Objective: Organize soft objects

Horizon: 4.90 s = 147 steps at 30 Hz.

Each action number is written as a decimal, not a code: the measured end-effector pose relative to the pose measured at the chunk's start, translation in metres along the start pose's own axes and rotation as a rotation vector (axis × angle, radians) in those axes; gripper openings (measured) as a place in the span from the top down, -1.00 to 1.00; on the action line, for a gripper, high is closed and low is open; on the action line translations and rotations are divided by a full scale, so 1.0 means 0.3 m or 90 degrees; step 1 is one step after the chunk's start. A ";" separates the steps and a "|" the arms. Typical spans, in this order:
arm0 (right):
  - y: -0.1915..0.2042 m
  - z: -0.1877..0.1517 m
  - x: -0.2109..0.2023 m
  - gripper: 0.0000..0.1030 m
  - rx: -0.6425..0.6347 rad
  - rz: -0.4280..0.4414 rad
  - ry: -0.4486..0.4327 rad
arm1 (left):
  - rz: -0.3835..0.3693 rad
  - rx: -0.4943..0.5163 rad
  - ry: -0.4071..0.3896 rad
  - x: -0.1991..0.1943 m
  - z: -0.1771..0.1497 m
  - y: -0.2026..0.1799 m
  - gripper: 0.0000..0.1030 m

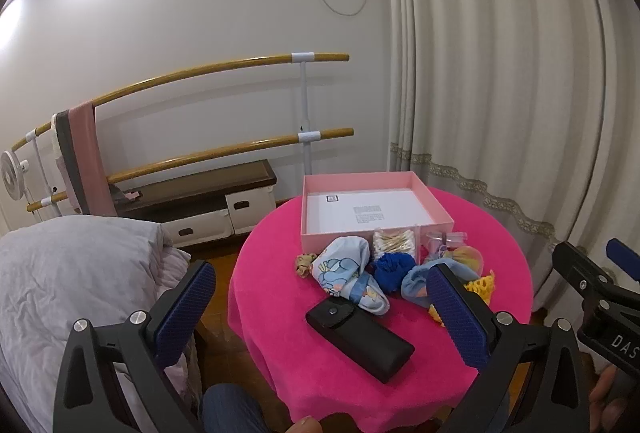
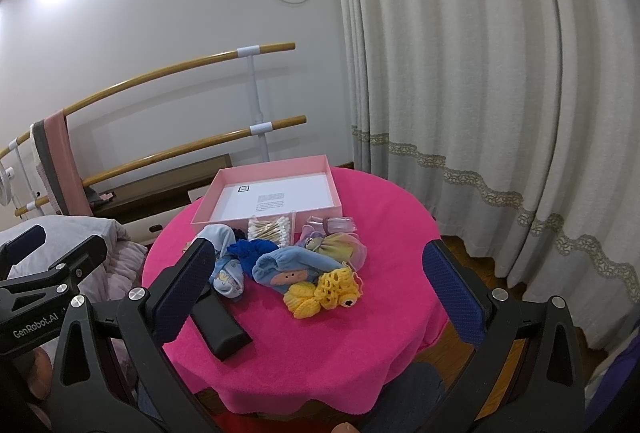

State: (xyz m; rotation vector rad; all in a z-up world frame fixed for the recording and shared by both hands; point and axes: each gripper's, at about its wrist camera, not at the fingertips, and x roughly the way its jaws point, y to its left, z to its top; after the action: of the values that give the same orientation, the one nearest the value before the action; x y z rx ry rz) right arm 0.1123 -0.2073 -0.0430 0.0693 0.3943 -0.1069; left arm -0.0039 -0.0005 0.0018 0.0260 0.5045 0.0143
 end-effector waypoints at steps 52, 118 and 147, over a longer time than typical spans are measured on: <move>-0.106 -0.245 0.592 -1.00 0.012 0.013 0.255 | 0.001 -0.115 0.315 0.870 -0.216 -0.084 -1.00; -0.077 -0.298 0.657 -0.28 0.081 0.114 0.278 | -0.050 -0.102 0.278 0.849 -0.265 0.004 -0.18; -0.016 -0.186 0.460 0.34 0.032 0.185 0.199 | -0.082 -0.080 0.191 0.634 -0.172 0.084 0.29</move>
State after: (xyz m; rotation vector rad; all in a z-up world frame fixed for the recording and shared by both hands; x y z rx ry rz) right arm 0.2172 -0.2197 -0.1481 0.1936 0.6888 0.1830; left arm 0.1374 0.0295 -0.1344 -0.1341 0.8043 -0.0770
